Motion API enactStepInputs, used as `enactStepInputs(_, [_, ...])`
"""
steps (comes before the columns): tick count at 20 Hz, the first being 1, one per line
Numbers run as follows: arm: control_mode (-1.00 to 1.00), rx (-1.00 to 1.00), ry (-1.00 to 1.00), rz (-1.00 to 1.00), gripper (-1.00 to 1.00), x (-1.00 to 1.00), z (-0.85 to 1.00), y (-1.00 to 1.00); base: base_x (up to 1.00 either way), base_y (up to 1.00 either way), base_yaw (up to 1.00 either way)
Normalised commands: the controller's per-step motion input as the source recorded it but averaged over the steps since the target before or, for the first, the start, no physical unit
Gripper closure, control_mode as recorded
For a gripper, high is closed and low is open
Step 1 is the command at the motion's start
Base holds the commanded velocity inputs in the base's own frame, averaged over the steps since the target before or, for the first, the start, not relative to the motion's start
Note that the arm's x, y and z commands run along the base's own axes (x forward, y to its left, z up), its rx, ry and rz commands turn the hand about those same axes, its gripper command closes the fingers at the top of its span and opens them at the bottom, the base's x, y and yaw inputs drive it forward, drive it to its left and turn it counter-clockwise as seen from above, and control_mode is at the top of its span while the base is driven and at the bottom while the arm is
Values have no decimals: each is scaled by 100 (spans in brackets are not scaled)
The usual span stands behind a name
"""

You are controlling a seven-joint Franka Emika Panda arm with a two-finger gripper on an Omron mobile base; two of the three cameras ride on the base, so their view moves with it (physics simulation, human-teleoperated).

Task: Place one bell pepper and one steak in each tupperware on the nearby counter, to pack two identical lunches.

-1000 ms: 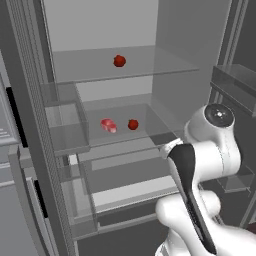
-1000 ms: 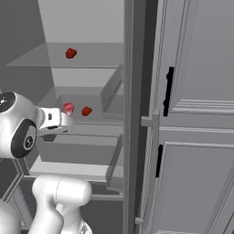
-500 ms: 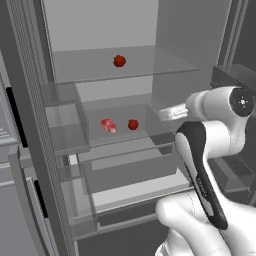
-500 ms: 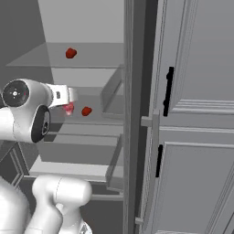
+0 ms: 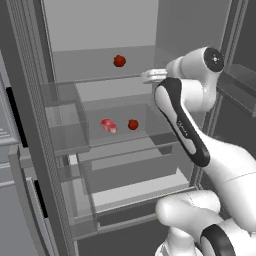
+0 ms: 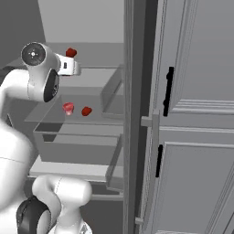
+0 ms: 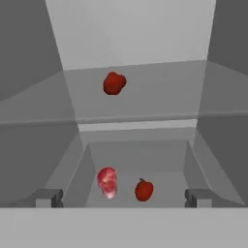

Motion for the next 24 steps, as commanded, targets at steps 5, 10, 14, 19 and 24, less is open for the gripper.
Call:
enactStepInputs(5, [-100, 0, 12, -1, -100, 77, 26, 55, 0, 0, 0])
enactStepInputs(10, [-100, -5, 0, -1, -100, 65, -2, 28, 0, 0, 0])
enactStepInputs(14, [-100, -4, -1, -9, -100, 71, -6, 27, 0, 0, 0])
enactStepInputs(19, [-100, 0, 4, -8, -100, 48, -15, 2, 0, 0, 0])
enactStepInputs(24, [-100, 0, 6, -1, -100, 64, -24, 0, 0, 0, 0])
